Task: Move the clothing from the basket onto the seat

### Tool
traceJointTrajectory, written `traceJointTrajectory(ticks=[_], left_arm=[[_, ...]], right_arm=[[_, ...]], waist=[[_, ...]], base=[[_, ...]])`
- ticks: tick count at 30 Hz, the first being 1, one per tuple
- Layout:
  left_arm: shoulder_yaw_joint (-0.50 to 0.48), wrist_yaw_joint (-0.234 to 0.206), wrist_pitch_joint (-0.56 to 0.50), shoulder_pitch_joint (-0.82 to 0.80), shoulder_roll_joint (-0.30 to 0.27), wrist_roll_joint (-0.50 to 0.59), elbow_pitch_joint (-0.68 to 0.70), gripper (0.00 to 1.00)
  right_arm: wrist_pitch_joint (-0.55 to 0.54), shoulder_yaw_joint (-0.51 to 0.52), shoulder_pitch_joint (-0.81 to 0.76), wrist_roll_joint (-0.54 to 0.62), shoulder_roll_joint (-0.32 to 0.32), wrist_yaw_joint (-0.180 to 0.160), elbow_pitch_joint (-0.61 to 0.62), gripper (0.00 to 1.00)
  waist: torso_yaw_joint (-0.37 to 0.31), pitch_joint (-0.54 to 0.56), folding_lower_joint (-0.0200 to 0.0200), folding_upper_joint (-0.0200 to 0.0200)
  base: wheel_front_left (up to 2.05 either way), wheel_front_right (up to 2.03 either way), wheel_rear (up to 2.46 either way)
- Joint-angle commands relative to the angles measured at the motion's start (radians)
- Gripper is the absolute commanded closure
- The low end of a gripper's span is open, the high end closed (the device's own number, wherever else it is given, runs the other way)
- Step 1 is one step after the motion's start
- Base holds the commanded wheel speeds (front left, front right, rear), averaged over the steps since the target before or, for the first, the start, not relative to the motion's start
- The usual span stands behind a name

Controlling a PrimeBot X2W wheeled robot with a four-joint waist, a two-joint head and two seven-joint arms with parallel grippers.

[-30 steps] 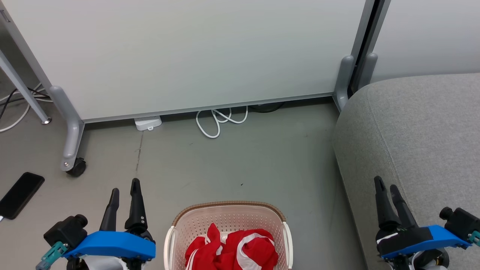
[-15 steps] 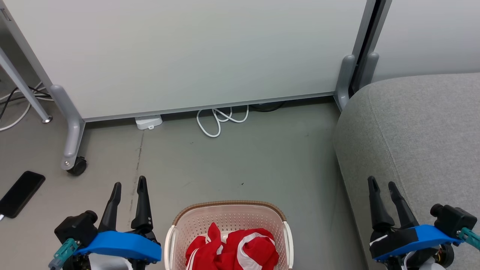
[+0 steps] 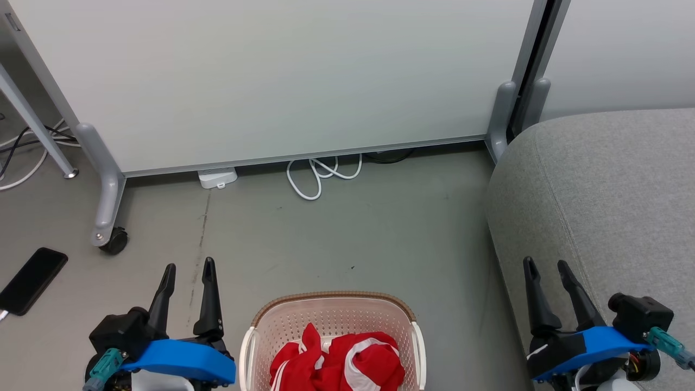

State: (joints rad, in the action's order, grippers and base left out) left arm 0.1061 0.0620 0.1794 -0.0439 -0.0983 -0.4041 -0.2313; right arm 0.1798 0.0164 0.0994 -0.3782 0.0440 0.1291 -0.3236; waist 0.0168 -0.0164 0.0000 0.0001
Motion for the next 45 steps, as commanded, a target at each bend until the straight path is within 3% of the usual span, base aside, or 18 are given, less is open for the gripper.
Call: traceJointTrajectory(ticks=[1, 27, 45], left_arm=[[0.001, 0.004, 0.011, -0.009, -0.007, 0.024, 0.003, 0.0], [-0.016, 0.018, 0.063, -0.015, 0.019, 0.165, -0.058, 0.0], [-0.03, 0.023, 0.087, -0.002, 0.031, 0.249, -0.058, 0.0]], right_arm=[[0.009, -0.002, 0.017, 0.029, 0.008, 0.002, 0.003, 0.0], [0.049, 0.0, 0.021, 0.251, 0.009, 0.002, -0.002, 0.0], [0.079, -0.012, 0.019, 0.33, 0.009, 0.003, -0.012, 0.0]], waist=[[0.0, 0.0, 0.0, -0.0001], [0.003, -0.003, 0.0, -0.0001], [-0.003, -0.001, 0.0, -0.0001]], base=[[0.0, 0.0, 0.0], [0.0, 0.0, 0.0], [0.0, 0.0, 0.0]])
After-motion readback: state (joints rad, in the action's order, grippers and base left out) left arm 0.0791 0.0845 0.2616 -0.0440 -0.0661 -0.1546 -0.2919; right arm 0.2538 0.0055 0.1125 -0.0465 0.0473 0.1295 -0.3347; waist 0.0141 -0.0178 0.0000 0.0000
